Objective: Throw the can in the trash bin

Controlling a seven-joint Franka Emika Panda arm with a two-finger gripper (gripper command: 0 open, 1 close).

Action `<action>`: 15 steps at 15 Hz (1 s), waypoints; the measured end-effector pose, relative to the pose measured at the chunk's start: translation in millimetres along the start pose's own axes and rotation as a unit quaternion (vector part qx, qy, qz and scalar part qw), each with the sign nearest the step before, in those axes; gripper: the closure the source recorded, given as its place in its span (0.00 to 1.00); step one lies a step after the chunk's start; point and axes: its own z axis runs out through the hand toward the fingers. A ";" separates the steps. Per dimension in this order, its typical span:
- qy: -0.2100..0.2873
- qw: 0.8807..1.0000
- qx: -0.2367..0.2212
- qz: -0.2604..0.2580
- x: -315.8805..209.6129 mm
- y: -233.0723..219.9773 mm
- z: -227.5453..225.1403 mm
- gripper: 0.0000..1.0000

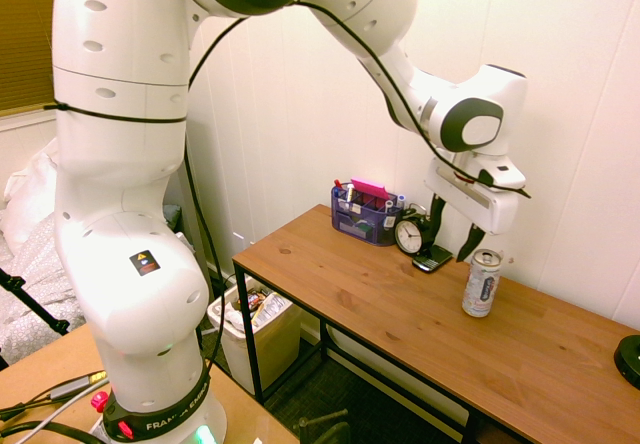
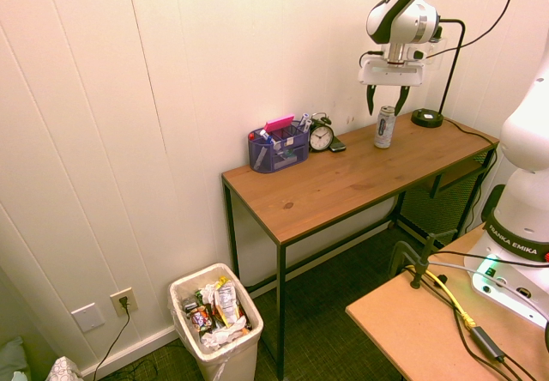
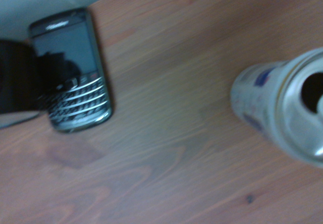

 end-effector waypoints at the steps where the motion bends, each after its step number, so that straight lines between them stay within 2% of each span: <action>1: -0.001 1.000 -0.007 0.010 8.7 -1.9 4.9 0.00; 6: 0.005 0.999 -0.016 0.042 29.1 -25.7 23.3 0.00; 7: 0.009 0.999 -0.016 0.052 33.8 -29.5 24.2 1.00; 15: 0.022 0.997 -0.017 0.076 52.2 -36.1 33.3 1.00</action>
